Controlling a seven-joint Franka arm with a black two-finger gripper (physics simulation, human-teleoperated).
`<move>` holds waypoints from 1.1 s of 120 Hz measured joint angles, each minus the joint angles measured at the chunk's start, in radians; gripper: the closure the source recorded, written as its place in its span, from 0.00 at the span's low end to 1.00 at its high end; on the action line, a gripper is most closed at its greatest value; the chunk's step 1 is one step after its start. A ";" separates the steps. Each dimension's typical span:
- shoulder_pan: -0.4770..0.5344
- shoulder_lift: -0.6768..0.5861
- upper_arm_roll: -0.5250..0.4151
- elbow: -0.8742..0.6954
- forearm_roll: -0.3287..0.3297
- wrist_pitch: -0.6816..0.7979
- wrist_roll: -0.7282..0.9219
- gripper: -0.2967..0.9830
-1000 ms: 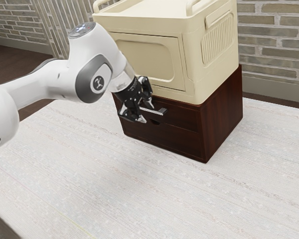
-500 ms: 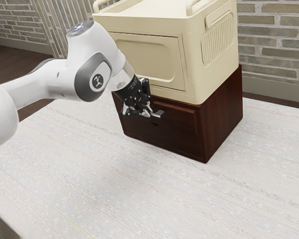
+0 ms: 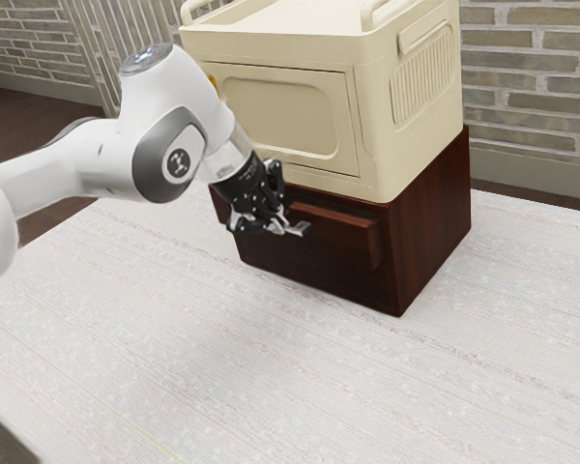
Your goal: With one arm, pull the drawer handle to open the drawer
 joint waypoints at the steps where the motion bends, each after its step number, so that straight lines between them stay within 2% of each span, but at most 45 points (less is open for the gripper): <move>1: 0.000 -0.001 0.000 -0.002 0.000 0.000 0.000 0.85; 132: 0.005 -0.268 -0.003 -0.337 -0.011 0.100 0.001 0.85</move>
